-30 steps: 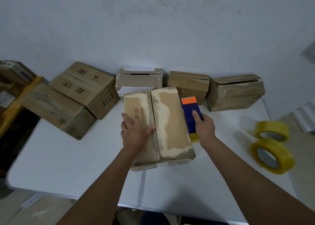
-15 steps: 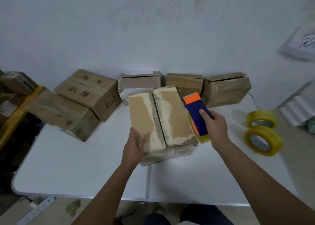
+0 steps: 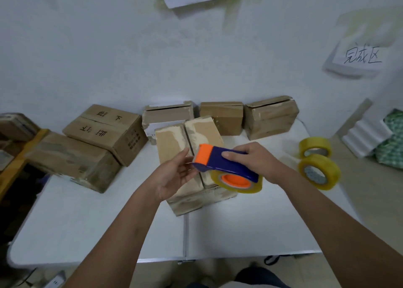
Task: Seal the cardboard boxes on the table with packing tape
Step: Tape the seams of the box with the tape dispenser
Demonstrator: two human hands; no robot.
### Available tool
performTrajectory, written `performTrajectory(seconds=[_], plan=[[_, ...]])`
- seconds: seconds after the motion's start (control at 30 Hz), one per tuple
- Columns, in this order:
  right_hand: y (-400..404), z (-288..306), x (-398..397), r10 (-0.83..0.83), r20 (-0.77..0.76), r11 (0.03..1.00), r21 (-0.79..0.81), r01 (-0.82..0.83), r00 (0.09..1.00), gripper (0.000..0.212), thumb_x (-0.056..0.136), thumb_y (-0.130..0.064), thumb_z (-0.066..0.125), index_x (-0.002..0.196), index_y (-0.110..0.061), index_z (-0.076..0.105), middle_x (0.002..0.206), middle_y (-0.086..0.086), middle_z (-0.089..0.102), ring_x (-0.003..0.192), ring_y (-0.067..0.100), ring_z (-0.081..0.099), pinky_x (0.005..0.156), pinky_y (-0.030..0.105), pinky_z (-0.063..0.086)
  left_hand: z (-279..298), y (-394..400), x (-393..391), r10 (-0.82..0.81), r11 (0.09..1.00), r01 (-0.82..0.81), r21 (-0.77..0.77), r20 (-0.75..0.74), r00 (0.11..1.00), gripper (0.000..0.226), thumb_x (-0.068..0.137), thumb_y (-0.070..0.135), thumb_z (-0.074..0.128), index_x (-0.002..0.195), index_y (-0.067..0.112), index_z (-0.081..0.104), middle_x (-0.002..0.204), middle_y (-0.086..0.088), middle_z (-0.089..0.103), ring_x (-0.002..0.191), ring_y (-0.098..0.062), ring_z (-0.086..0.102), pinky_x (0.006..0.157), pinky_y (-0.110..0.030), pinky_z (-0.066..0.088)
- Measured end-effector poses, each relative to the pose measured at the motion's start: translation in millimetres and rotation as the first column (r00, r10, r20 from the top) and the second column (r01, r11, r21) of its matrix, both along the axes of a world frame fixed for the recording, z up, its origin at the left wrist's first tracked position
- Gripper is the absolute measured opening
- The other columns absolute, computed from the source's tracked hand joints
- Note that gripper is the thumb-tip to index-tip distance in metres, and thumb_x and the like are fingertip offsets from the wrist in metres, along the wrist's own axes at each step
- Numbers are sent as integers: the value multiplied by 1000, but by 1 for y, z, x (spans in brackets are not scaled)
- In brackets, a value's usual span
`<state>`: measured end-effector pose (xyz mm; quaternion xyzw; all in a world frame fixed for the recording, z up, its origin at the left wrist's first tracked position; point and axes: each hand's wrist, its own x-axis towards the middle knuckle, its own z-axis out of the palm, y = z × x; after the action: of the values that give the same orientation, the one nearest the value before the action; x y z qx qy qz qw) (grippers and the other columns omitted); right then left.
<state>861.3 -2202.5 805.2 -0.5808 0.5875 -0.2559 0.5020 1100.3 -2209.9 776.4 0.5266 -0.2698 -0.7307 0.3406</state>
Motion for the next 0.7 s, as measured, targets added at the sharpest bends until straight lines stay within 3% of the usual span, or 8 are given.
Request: performTrajectory(seconds=[0.2,0.27,0.4,0.53,0.7], plan=[[2,-11,-18,136,-14,990,29,-136,991,25,86,-49,66,101,-29,68,91,-8,75,85,13,71,72,24,58,-13,9,-16,-6,997,1,72,73,997,20,98,13,58,112,3,69,103,-10,71,89,-10,65,67,-15,56],[2,-14,-25,152,-7,988,31,-152,988,19,86,-49,66,96,-33,67,92,-10,74,85,11,71,71,23,58,-19,12,-23,-19,995,9,102,91,996,17,99,5,55,109,0,68,93,-10,72,76,-7,65,63,-14,55],[-2,-17,-37,196,-12,980,39,-195,981,18,86,-50,66,96,-35,67,92,-10,74,84,10,71,71,23,58,-25,14,-31,12,994,-23,104,101,995,14,100,5,53,103,2,66,78,-9,69,60,-7,60,55,-15,52],[-10,-17,-46,238,-34,971,39,-237,971,35,85,-52,65,107,-25,70,92,-10,74,82,8,71,68,20,55,-25,17,-39,-38,999,39,2,201,979,21,102,11,52,91,7,69,79,-11,61,62,-10,51,54,-16,49],[-21,-15,-55,345,-89,938,63,-341,934,40,86,-53,64,114,-25,69,97,-11,72,85,8,70,70,20,55,-27,29,-53,93,971,15,-239,438,894,26,100,5,52,77,8,64,67,1,65,58,-6,52,58,-16,45]])
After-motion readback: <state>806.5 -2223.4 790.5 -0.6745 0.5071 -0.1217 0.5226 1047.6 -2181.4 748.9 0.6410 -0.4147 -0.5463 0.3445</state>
